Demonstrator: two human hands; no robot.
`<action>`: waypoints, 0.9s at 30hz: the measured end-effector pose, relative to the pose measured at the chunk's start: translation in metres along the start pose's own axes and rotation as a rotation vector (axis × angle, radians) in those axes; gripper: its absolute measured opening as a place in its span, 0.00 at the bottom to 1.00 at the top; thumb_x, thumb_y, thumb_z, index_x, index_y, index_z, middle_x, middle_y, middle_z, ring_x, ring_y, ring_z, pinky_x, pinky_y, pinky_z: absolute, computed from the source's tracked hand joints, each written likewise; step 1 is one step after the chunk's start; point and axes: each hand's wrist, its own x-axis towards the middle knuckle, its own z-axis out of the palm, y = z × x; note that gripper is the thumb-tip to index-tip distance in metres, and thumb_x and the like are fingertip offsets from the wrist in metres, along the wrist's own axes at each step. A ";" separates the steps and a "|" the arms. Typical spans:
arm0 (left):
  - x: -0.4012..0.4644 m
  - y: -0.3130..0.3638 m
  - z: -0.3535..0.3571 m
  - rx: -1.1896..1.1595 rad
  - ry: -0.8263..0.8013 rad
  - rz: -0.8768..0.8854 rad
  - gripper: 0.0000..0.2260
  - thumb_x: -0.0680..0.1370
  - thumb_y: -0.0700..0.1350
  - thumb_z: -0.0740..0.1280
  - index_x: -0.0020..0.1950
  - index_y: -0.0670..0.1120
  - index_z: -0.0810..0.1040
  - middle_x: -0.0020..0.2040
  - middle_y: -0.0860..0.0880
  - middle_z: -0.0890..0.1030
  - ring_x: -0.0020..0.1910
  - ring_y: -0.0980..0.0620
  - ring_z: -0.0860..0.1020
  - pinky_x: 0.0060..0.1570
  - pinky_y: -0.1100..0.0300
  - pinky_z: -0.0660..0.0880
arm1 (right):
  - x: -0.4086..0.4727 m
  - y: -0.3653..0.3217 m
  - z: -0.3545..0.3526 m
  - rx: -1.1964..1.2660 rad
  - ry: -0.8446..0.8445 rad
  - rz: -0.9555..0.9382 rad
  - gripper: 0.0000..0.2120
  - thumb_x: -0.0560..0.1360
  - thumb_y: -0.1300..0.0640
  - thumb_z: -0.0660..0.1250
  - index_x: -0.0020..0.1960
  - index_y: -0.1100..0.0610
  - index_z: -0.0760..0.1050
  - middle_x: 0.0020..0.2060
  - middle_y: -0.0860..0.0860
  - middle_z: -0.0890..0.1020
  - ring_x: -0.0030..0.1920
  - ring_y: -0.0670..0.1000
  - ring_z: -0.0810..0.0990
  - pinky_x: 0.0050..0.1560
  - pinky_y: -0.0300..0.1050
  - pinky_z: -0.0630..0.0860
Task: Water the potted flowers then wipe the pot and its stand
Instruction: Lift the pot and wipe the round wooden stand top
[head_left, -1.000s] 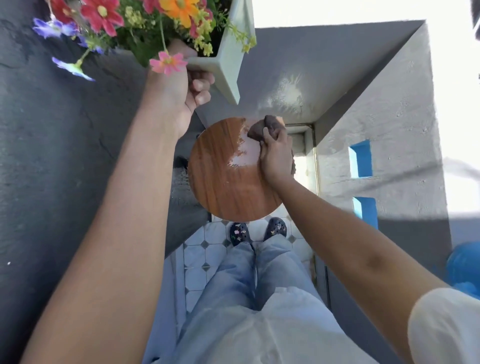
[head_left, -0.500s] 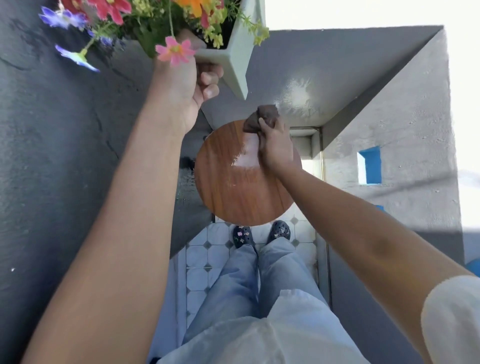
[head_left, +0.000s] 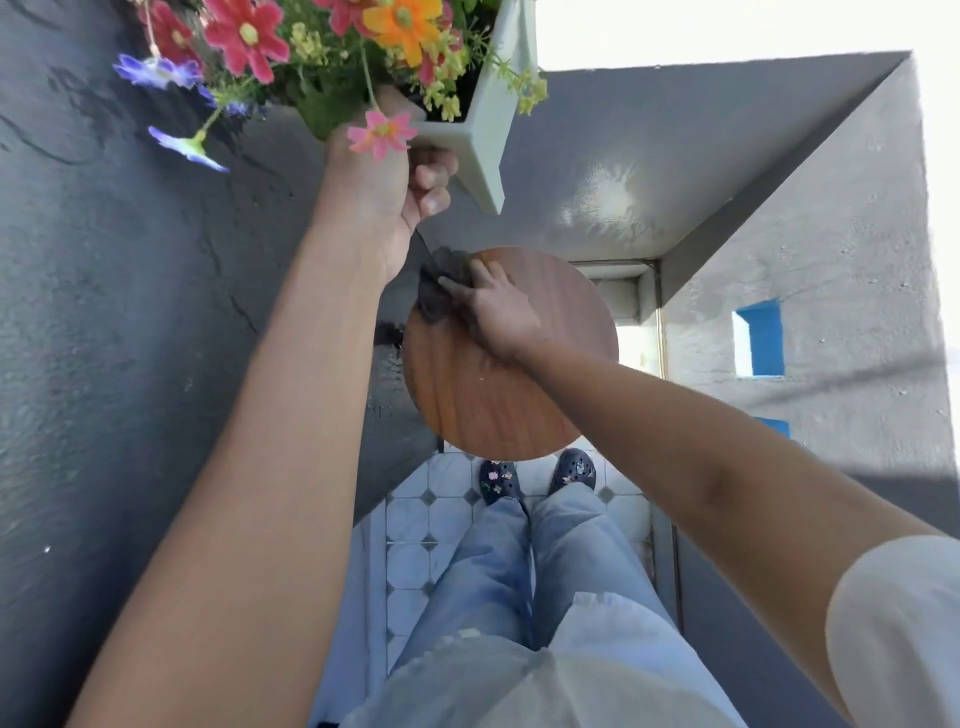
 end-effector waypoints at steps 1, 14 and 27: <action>-0.001 0.000 -0.001 0.002 -0.001 0.002 0.12 0.80 0.38 0.53 0.37 0.42 0.67 0.28 0.44 0.72 0.22 0.54 0.65 0.21 0.63 0.59 | 0.005 0.012 -0.005 0.054 0.086 0.179 0.24 0.80 0.58 0.61 0.74 0.47 0.68 0.63 0.56 0.71 0.64 0.60 0.68 0.59 0.57 0.75; -0.010 -0.024 -0.010 0.036 -0.006 -0.016 0.12 0.79 0.38 0.54 0.35 0.43 0.67 0.31 0.43 0.71 0.21 0.55 0.65 0.21 0.63 0.59 | -0.131 0.033 0.029 0.068 0.000 -0.318 0.16 0.81 0.52 0.61 0.66 0.48 0.79 0.55 0.55 0.77 0.54 0.57 0.74 0.50 0.52 0.77; -0.054 -0.106 -0.020 0.082 0.054 -0.113 0.13 0.80 0.37 0.53 0.36 0.42 0.70 0.32 0.42 0.71 0.21 0.55 0.64 0.24 0.61 0.58 | -0.205 0.010 0.041 0.164 0.048 0.022 0.19 0.74 0.62 0.72 0.63 0.49 0.82 0.56 0.54 0.78 0.52 0.56 0.74 0.49 0.49 0.79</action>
